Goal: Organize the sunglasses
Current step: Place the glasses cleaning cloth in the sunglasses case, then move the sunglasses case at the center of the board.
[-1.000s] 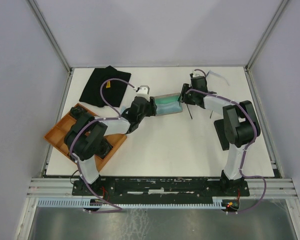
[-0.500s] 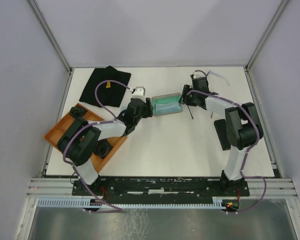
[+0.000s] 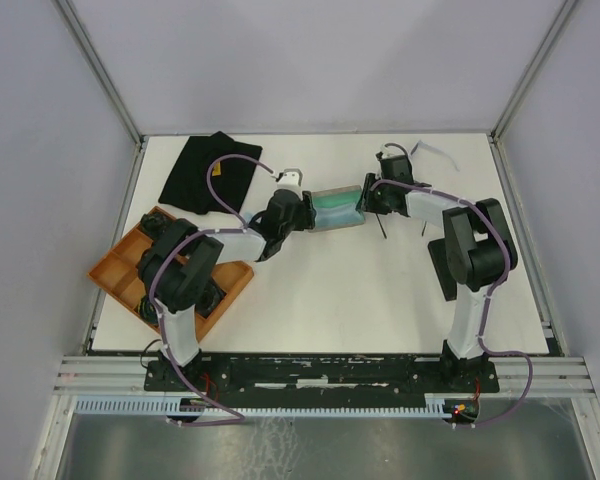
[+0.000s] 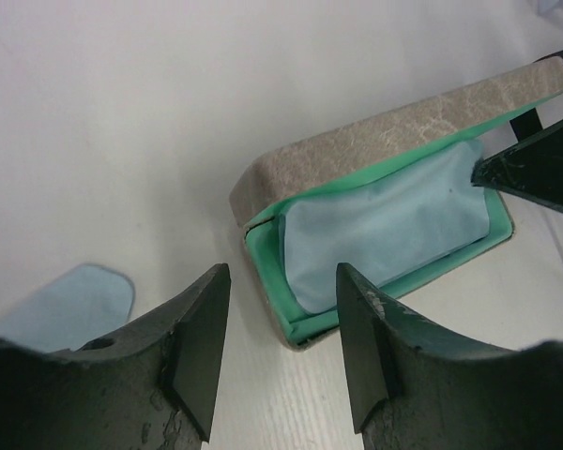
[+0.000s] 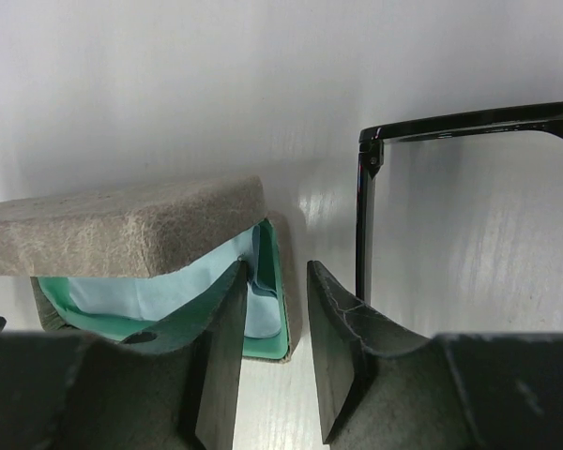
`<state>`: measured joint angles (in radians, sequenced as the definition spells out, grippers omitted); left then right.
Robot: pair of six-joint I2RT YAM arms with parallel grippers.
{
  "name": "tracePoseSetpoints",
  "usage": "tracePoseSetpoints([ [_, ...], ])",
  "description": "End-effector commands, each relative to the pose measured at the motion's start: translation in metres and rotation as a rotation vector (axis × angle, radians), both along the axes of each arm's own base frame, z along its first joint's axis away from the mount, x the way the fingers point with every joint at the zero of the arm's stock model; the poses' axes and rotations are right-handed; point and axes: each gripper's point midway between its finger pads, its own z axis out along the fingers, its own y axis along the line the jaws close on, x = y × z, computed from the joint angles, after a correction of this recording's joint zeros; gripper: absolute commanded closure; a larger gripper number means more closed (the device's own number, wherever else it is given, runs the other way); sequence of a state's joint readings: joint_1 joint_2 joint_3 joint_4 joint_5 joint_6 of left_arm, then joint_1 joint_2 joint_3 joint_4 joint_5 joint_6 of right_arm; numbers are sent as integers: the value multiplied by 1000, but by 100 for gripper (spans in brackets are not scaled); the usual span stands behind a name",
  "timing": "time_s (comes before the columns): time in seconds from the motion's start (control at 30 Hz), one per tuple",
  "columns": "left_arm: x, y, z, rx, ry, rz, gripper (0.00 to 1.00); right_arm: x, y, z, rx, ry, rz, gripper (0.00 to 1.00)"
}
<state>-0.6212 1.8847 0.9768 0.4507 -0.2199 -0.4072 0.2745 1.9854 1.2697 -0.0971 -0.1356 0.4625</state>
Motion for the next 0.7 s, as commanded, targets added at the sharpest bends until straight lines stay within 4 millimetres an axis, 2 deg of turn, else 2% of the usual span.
tracePoseSetpoints([
  [0.0, 19, -11, 16, -53, -40, 0, 44, 15, 5, 13, 18, -42, 22, 60],
  [0.33, 14, -13, -4, -50, 1, -22, 46, 9, 5, 6, 15, -19, 34, 62],
  [0.67, 10, -23, -13, -74, 24, -70, 51, 7, 11, 9, 45, -23, 49, 70],
])
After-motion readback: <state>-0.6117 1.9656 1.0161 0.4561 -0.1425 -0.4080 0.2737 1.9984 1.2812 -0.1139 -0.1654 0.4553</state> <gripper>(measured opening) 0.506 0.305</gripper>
